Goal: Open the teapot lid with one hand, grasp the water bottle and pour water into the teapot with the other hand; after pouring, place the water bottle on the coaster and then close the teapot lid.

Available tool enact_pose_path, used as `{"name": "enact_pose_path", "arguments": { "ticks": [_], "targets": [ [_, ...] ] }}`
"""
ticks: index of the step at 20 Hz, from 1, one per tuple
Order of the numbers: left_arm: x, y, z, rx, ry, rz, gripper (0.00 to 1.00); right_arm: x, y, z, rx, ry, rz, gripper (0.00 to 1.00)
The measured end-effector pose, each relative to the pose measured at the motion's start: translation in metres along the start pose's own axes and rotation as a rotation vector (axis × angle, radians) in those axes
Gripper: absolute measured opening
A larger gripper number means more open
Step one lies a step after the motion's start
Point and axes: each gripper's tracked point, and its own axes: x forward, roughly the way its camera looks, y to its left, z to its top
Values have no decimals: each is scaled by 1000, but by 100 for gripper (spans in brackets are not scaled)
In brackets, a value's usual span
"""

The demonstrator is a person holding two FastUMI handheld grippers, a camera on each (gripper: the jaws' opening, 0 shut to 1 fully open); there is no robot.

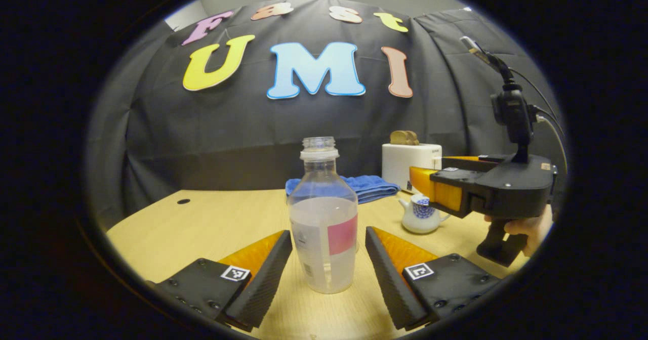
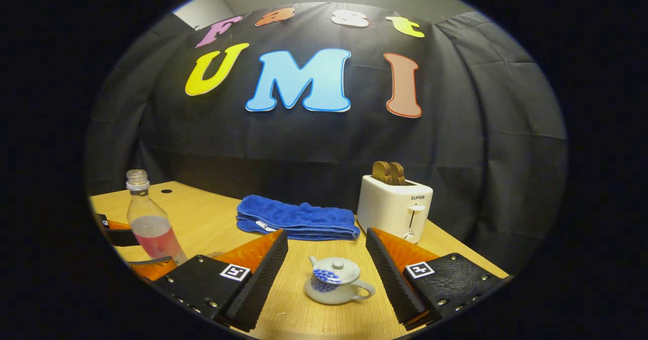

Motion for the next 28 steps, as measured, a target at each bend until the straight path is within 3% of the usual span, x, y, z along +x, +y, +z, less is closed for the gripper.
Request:
{"name": "enact_pose_path", "arguments": {
  "ticks": [5, 10, 11, 15, 17, 18, 23, 25, 28],
  "targets": [
    [19, -2, 4, 31, -24, -22, 99, 40, -8, -15, 23, 31, -22, 94],
    [30, -3, 1, 0, -29, -39, 100, 63, -7, -40, 45, 89, -31, 93],
    [30, -4, 1, 2, -24, -41, 100, 67, -6, -41, 45, 90, -30, 80],
    [32, -2, 0, 9, -16, -37, 99, 72, -9, -40, 45, 100, -50, 77],
    [31, -2, -2, 9, -12, -37, 99, 76, -9, -47, 58, 128, -50, 57],
    [30, -2, -2, 7, -15, -36, 100, 74, -9, -47, 63, 135, -48, 53],
    [30, -1, -3, 11, -9, -34, 89, 68, -10, -36, 39, 149, -60, 53],
    [30, 0, -2, 5, -12, -34, 88, 72, -12, -45, 9, 146, -81, 26],
    [29, -2, -3, 4, -11, -34, 89, 73, -9, -45, -16, 136, -76, 26]
  ]
}}
